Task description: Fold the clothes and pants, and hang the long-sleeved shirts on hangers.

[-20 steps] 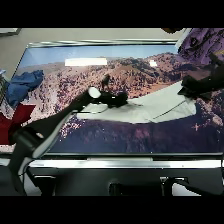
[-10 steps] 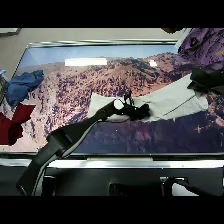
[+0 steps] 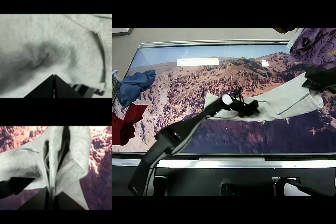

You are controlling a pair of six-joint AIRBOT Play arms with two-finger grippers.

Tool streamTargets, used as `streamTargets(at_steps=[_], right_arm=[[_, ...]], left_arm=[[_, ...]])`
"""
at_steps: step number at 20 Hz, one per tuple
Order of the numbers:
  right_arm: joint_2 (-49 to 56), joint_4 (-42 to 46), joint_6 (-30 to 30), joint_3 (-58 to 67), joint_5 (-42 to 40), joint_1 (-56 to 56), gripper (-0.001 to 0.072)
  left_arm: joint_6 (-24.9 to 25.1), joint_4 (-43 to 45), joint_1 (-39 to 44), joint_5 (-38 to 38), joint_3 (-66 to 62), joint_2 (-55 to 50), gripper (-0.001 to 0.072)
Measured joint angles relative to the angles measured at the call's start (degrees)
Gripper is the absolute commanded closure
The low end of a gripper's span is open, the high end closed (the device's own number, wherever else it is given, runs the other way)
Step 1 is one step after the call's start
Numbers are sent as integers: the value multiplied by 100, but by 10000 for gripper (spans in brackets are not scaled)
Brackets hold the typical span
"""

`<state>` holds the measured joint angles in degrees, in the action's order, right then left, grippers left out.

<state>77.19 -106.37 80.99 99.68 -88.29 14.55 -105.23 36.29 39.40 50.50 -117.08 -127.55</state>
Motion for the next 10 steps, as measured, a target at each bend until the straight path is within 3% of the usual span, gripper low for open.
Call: streamTargets(at_steps=[6, 10], right_arm=[[72, -264, -505, 61, 498, -796, 675], [350, -149, -1174, 66, 1036, -1904, 675]], left_arm=[[24, 2249, -1290, 1755, -2, 1357, 691], [131, 3143, -2225, 2651, -2, 2197, 690]])
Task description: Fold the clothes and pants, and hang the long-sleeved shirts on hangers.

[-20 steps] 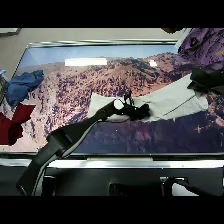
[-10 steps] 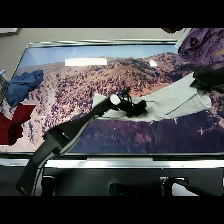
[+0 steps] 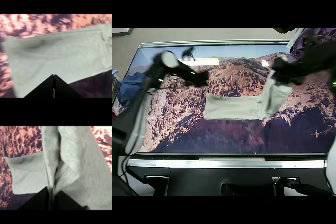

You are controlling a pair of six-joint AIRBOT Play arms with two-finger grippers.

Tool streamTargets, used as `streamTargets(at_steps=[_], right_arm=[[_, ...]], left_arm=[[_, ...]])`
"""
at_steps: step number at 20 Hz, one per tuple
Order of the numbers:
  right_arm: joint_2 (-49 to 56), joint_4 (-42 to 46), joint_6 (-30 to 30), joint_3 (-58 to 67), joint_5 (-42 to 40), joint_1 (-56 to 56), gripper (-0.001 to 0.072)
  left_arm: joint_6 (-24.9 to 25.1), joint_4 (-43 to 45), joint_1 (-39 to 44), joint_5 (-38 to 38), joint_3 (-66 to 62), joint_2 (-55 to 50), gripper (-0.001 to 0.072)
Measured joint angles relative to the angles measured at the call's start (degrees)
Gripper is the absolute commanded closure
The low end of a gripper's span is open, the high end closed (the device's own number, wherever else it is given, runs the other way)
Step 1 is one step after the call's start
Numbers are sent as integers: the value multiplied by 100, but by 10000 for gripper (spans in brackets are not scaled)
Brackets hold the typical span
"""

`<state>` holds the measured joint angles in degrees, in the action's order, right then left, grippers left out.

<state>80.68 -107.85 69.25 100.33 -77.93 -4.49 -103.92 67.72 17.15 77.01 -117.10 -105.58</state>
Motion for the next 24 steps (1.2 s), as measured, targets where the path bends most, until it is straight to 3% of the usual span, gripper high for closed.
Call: streamTargets(at_steps=[11, 21, 24], right_arm=[[1329, 72, -1228, 0, 1360, -2048, 675], [1847, -229, -1580, 0, 2181, -2389, 672], [2048, -426, -1593, 0, 2505, -2398, 592]], left_arm=[[63, 448, -1722, 634, 2, 885, 690], [168, 474, -2002, 710, 127, 925, 689], [179, 479, -2009, 719, 166, 925, 689]])
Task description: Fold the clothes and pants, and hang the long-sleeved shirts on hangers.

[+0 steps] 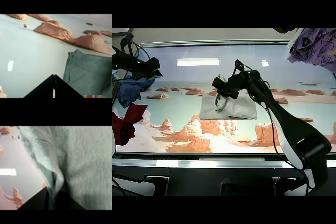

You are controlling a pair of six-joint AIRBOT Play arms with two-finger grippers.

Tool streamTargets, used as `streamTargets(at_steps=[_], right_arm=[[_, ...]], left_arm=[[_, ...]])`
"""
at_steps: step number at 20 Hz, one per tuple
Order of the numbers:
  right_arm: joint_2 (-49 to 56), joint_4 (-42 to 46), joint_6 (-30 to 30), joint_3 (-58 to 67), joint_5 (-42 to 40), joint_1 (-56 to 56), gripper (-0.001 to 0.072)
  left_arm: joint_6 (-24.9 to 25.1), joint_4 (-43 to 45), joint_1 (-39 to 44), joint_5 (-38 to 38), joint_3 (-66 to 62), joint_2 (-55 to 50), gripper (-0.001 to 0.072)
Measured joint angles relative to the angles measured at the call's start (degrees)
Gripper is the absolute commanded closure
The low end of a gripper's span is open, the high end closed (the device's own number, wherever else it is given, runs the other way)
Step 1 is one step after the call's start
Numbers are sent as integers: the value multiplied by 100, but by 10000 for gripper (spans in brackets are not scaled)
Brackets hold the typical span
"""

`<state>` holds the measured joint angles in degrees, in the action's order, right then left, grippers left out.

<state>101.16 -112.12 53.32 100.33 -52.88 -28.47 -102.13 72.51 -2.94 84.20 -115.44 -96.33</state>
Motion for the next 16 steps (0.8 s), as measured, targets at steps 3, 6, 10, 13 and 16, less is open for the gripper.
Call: streamTargets(at_steps=[3, 6, 10, 13, 16], right_arm=[[146, -352, 166, 0, 212, 0, 439], [210, -649, 400, 0, 374, -2, 232], [186, -850, 632, 87, 507, 22, 231], [7, -927, 828, 289, 334, 299, 177], [-258, -1021, 1283, 442, -238, 1060, 176]], left_arm=[[11, 0, -4, 2, 15, 0, 690], [13, 0, -4, 4, 20, 0, 689], [11, 0, -4, 4, 20, 0, 689], [-35, 0, -4, 7, 20, 0, 690], [-59, 0, -4, 7, 20, 0, 689]])
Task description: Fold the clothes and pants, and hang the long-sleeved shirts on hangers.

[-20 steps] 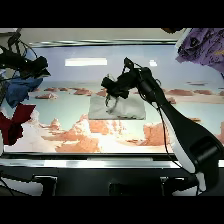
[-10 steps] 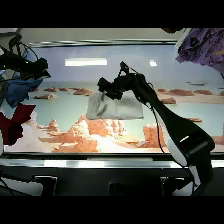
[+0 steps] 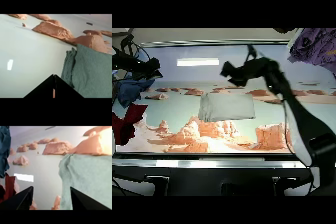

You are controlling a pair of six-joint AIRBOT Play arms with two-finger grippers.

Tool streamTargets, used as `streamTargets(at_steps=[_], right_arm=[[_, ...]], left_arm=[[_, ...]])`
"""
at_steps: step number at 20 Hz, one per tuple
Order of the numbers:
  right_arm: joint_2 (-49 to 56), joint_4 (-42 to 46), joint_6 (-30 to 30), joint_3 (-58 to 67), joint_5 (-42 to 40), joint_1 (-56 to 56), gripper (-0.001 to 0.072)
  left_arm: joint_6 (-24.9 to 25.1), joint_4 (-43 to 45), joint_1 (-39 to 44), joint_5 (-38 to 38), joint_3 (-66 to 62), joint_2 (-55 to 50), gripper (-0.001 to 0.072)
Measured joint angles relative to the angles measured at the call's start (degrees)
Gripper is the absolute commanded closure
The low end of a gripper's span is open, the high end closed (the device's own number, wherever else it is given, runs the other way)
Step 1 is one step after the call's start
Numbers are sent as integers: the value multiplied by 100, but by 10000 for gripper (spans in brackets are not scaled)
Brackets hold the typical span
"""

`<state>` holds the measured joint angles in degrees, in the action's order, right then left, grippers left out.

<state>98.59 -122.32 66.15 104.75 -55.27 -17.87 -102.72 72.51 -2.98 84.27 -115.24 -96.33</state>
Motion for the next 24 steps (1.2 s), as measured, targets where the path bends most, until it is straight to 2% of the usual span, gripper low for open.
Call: streamTargets(at_steps=[5, 9, 14, 16, 17, 20, 22, 23, 24], right_arm=[[-162, -278, 1451, -164, -1394, 1928, 173], [105, -1019, 2599, -946, -1923, 3001, 180], [835, -1781, 3613, -1576, -2133, 3213, 200], [1132, -1998, 3836, -1657, -2175, 3110, 209], [1257, -2081, 3921, -1679, -2173, 3032, 254], [1495, -2208, 4079, -1716, -2118, 2754, 263], [1556, -2264, 4103, -1722, -2041, 2573, 331], [1580, -2271, 4103, -1727, -1993, 2479, 456], [1598, -2247, 4103, -1729, -1937, 2398, 644]], left_arm=[[-26, -11, 0, 0, 0, 4, 689], [-26, -37, 0, 0, 0, 4, 689], [-26, -46, 0, 20, 0, 4, 689], [-33, -50, 0, 26, 0, 4, 689], [-35, -50, 0, 28, 0, 4, 689], [-63, -50, 0, 39, 0, 4, 689], [-81, -52, 0, 44, 0, 4, 689], [-81, -52, 0, 44, 0, 4, 689], [-81, -52, 0, 44, 0, 4, 689]])
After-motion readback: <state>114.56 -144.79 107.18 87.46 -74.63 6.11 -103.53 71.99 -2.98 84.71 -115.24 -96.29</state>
